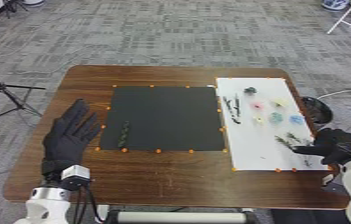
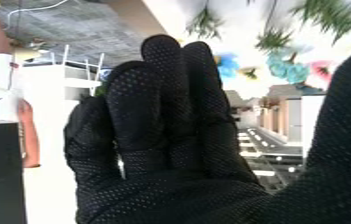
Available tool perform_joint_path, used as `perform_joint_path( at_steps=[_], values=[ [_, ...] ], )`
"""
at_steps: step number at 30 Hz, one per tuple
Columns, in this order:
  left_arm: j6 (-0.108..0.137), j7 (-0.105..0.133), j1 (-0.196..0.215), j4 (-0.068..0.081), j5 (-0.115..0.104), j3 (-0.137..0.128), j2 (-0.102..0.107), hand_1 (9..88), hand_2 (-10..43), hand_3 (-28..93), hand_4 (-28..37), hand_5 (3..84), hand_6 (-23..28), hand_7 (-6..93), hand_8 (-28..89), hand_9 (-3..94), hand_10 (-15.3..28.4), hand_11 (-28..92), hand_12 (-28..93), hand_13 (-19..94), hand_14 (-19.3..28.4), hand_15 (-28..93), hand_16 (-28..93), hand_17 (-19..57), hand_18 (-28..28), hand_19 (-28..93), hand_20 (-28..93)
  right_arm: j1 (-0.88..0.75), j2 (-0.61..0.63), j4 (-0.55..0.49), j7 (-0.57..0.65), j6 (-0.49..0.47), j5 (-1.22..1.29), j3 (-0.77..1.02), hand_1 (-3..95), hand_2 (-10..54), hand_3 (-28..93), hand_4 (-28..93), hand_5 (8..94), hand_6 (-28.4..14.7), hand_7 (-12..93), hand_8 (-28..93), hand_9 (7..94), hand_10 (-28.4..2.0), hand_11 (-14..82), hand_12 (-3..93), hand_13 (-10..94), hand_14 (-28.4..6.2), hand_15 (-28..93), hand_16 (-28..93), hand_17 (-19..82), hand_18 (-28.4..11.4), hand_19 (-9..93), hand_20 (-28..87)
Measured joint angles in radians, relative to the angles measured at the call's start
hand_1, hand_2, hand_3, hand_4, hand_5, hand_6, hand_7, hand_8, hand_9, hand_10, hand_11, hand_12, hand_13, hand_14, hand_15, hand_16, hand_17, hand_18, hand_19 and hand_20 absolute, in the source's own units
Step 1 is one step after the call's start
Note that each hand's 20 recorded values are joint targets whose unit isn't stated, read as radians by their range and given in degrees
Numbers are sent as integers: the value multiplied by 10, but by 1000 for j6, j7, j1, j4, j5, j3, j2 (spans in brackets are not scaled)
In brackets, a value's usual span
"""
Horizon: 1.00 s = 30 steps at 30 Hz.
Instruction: Arrange flowers
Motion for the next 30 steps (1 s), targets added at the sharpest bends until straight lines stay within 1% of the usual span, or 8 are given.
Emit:
perform_joint_path(
  at_steps=[4, 7, 11, 17, 19, 20, 25, 30],
  values=[
    [5, -2, 5, 4, 2, -9, -8, 234, -73, 657, -283, 222, 25, 214, -113, 168, 99, 140, 187, 139, 140, 79, 86, -182, 214, 387, 53, -12, -7, 1, 16, -13, -1, -7, 341, -95, 454, -281, 554, -40, 340, -128, 610, -139, 475, 291, 617, -125, 782, 236, 309, -221, 893, 470],
    [19, -6, 9, 12, 0, -12, -13, 234, -74, 657, -283, 222, 25, 214, -113, 168, 99, 140, 187, 138, 140, 80, 86, -182, 213, 386, 53, -20, -16, 0, 32, -16, -7, -16, 318, -95, 522, -282, 581, -32, 359, -131, 634, -137, 513, 301, 631, -120, 785, 236, 318, -217, 898, 469],
    [36, -11, 13, 21, -3, -14, -15, 235, -73, 655, -283, 222, 25, 215, -113, 168, 99, 140, 187, 139, 140, 80, 85, -182, 213, 385, 54, -16, -20, -2, 51, -9, -19, -30, 261, -95, 708, -283, 610, -31, 426, -139, 661, -133, 571, 317, 657, -108, 787, 241, 339, -212, 912, 467],
    [46, -12, 17, 25, -4, -19, -15, 233, -74, 657, -283, 222, 25, 216, -113, 168, 99, 140, 188, 139, 140, 81, 85, -182, 213, 384, 55, -1, -15, 3, 75, 10, -41, -73, 322, -95, 743, -282, 669, -13, 526, -160, 731, -116, 614, 330, 713, -94, 815, 267, 389, -211, 932, 533],
    [47, -11, 18, 25, -4, -20, -15, 233, -74, 656, -283, 231, 29, 221, -112, 168, 99, 140, 188, 139, 140, 81, 85, -182, 213, 384, 55, 8, -12, 7, 77, 11, -49, -90, 358, -95, 721, -283, 690, -5, 510, 29, 770, -106, 619, 330, 748, -85, 818, 270, 423, -205, 932, 570],
    [47, -11, 19, 25, -4, -21, -15, 233, -75, 656, -283, 233, 30, 223, -112, 168, 99, 140, 187, 140, 140, 81, 84, -182, 213, 384, 55, 13, -10, 9, 77, 11, -52, -98, 374, -95, 713, -283, 699, -3, 501, 75, 780, -102, 620, 328, 758, -81, 819, 269, 431, -204, 932, 576],
    [47, -11, 20, 25, -5, -20, -15, 232, -76, 657, -283, 234, 32, 225, -115, 169, 99, 139, 187, 139, 140, 82, 85, -183, 213, 382, 55, 49, 11, 25, 77, 3, -58, -159, 453, -95, 734, -281, 723, 2, 525, 125, 807, -94, 632, 326, 784, -74, 829, 272, 456, -208, 932, 608],
    [47, -10, 16, 30, -7, -14, -16, 231, -74, 658, -283, 230, 30, 225, -116, 168, 99, 139, 187, 139, 141, 82, 85, -184, 213, 382, 56, 90, 21, 33, 74, 4, -73, -209, 448, -95, 810, -244, 721, -9, 568, 170, 822, -92, 673, 331, 800, -76, 856, 285, 470, -213, 932, 660]
  ],
)
